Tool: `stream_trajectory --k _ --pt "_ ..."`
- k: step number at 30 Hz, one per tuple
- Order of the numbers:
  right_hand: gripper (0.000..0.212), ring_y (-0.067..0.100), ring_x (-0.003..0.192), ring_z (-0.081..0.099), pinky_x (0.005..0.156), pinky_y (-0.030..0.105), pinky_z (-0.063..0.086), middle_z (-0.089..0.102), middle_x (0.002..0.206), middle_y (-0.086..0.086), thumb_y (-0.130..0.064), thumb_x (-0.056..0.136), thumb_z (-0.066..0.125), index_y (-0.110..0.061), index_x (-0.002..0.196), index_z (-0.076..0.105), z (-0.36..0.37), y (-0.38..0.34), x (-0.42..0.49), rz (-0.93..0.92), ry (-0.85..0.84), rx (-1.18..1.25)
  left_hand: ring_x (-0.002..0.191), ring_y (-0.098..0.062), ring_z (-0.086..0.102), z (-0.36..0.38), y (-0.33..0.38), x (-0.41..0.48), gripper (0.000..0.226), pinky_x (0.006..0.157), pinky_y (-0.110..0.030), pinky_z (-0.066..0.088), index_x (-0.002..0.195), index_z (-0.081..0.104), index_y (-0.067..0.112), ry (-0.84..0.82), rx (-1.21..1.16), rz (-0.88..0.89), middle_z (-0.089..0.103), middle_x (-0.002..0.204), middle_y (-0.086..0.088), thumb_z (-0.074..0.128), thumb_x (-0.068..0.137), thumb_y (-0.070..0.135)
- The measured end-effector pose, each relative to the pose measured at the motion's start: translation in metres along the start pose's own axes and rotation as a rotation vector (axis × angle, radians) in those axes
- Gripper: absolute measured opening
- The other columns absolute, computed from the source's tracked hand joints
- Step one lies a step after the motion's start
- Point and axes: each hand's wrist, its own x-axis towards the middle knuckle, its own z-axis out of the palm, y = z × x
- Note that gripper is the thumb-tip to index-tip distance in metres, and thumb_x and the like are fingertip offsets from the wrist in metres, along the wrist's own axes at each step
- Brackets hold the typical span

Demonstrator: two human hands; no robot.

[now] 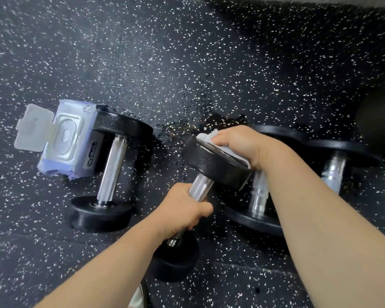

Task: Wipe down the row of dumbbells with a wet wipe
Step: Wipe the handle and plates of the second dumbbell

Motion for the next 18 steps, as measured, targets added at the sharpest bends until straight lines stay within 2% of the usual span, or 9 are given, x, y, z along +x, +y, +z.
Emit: stream_trajectory --k 4,8,10,12,14,15,16,17,18 --pt "0.015 0.014 0.054 0.054 0.051 0.023 0.044 0.059 0.068 0.003 -0.011 0.092 0.052 -0.011 0.08 0.06 0.006 0.02 -0.016 0.135 0.167 0.285 0.041 -0.016 0.031 0.003 -0.002 0.002 0.033 0.045 -0.028 0.029 0.058 0.036 0.016 0.095 -0.013 0.012 0.034 0.049 -0.001 0.064 0.068 0.0" --pt "0.018 0.016 0.068 0.052 0.071 0.035 0.049 0.059 0.072 0.002 -0.007 0.089 0.05 -0.016 0.077 0.059 0.019 0.027 -0.03 0.093 0.344 0.535 0.043 -0.017 0.033 0.003 -0.001 0.005 0.034 0.048 -0.03 0.032 0.06 0.035 0.016 0.184 0.028 0.037 0.035 0.048 -0.001 0.065 0.068 0.003" --pt "0.018 0.019 0.077 0.053 0.082 0.036 0.047 0.068 0.076 0.004 -0.009 0.083 0.051 -0.017 0.077 0.066 0.025 0.03 -0.038 0.03 0.37 0.466 0.047 -0.018 0.034 0.002 0.0 0.007 0.034 0.049 -0.03 0.032 0.061 0.036 0.016 0.203 0.049 0.029 0.035 0.05 -0.002 0.066 0.069 0.003" --pt "0.02 0.022 0.09 0.056 0.097 0.045 0.044 0.073 0.091 0.015 -0.014 0.085 0.054 -0.012 0.092 0.072 0.028 0.028 -0.049 -0.049 0.37 0.248 0.047 -0.018 0.033 0.001 0.0 0.006 0.036 0.048 -0.03 0.03 0.062 0.034 0.016 0.199 0.055 0.007 0.034 0.051 -0.002 0.066 0.07 0.003" --pt "0.02 0.031 0.091 0.066 0.097 0.047 0.047 0.073 0.094 0.019 -0.017 0.092 0.053 -0.016 0.096 0.073 0.03 0.017 -0.063 -0.119 0.297 0.18 0.045 -0.017 0.031 0.0 0.0 0.006 0.037 0.045 -0.027 0.028 0.063 0.032 0.016 0.182 0.056 -0.013 0.033 0.051 -0.003 0.065 0.072 0.001" --pt "0.02 0.032 0.093 0.068 0.094 0.043 0.05 0.072 0.097 0.021 -0.017 0.093 0.053 -0.018 0.096 0.073 0.03 0.011 -0.068 -0.174 0.237 0.162 0.043 -0.017 0.031 0.0 0.0 0.006 0.036 0.044 -0.026 0.028 0.063 0.033 0.015 0.176 0.055 -0.018 0.033 0.05 -0.003 0.065 0.073 0.0" --pt "0.02 0.025 0.098 0.069 0.09 0.032 0.051 0.071 0.103 0.021 -0.016 0.094 0.053 -0.019 0.098 0.073 0.03 0.004 -0.071 -0.234 0.165 0.136 0.041 -0.016 0.031 0.0 0.0 0.006 0.033 0.043 -0.026 0.028 0.065 0.036 0.014 0.17 0.056 -0.022 0.034 0.049 -0.003 0.064 0.073 0.0" --pt "0.021 0.009 0.098 0.068 0.08 0.017 0.048 0.071 0.106 0.015 -0.014 0.094 0.053 -0.018 0.104 0.071 0.03 -0.002 -0.072 -0.277 0.081 0.113 0.04 -0.016 0.031 0.001 0.0 0.006 0.03 0.042 -0.025 0.029 0.066 0.038 0.012 0.164 0.061 -0.028 0.034 0.047 -0.003 0.064 0.074 0.0" --pt "0.024 -0.009 0.087 0.065 0.072 0.005 0.045 0.072 0.1 0.002 -0.011 0.095 0.051 -0.013 0.111 0.068 0.03 -0.008 -0.07 -0.298 -0.012 0.101 0.039 -0.016 0.03 0.001 -0.001 0.006 0.028 0.042 -0.025 0.029 0.068 0.039 0.011 0.159 0.063 -0.035 0.034 0.046 -0.002 0.064 0.074 0.0"
